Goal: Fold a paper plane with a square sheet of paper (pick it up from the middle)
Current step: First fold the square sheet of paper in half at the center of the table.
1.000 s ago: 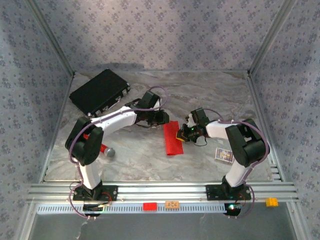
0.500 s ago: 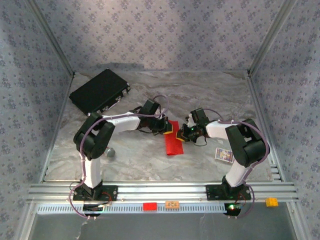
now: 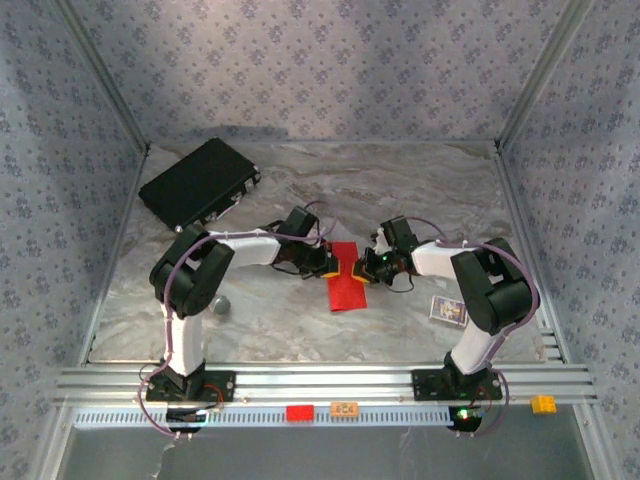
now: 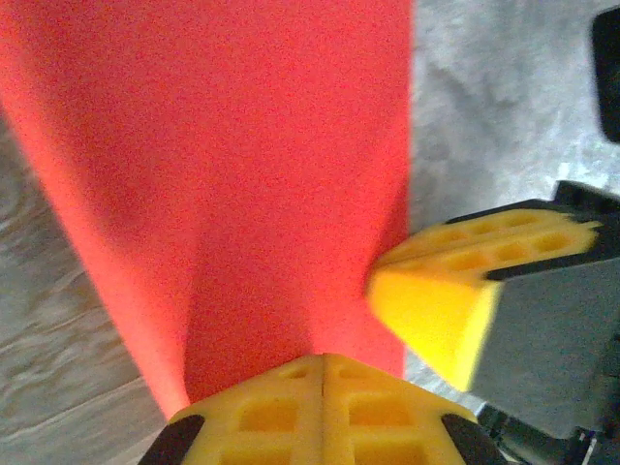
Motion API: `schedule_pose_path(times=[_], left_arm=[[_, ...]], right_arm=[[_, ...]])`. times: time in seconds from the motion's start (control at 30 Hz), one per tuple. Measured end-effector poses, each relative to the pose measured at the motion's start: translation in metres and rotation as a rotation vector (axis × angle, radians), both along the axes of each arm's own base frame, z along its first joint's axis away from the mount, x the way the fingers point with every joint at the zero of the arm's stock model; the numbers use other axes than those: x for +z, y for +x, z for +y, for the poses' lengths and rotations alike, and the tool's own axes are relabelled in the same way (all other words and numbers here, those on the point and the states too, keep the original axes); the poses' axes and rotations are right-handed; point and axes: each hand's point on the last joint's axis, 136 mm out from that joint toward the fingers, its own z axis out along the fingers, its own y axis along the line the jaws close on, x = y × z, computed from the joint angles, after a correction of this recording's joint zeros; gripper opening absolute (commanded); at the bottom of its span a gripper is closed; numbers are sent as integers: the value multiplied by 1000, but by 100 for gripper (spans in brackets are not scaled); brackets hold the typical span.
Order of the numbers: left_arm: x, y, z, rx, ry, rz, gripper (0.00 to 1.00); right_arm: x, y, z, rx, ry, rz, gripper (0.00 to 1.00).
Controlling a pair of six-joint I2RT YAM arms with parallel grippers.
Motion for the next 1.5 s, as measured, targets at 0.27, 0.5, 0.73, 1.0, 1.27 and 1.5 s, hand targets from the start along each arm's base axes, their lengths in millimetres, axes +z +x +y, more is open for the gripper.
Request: schedule_pose_path(times=[0.27, 0.5, 0.73, 1.0, 1.27, 1.5], left_arm=[[-13, -5, 9, -6, 13, -18, 0], [-10, -2, 9, -7, 19, -24, 0], [15, 24, 1, 14, -7, -71, 0], [5, 34, -4, 17, -8, -62, 0], [-12, 30, 7, 14, 4, -43, 0], [-11, 31, 7, 10, -12, -41, 2]], right_arm=[[0, 0, 0, 1, -4, -2, 0], [0, 0, 0, 0, -4, -2, 0], [0, 0, 0, 0, -4, -2, 0], [0, 0, 0, 1, -5, -3, 0], [0, 0, 0, 0, -5, -3, 0], [0, 0, 0, 0, -6, -4, 0]])
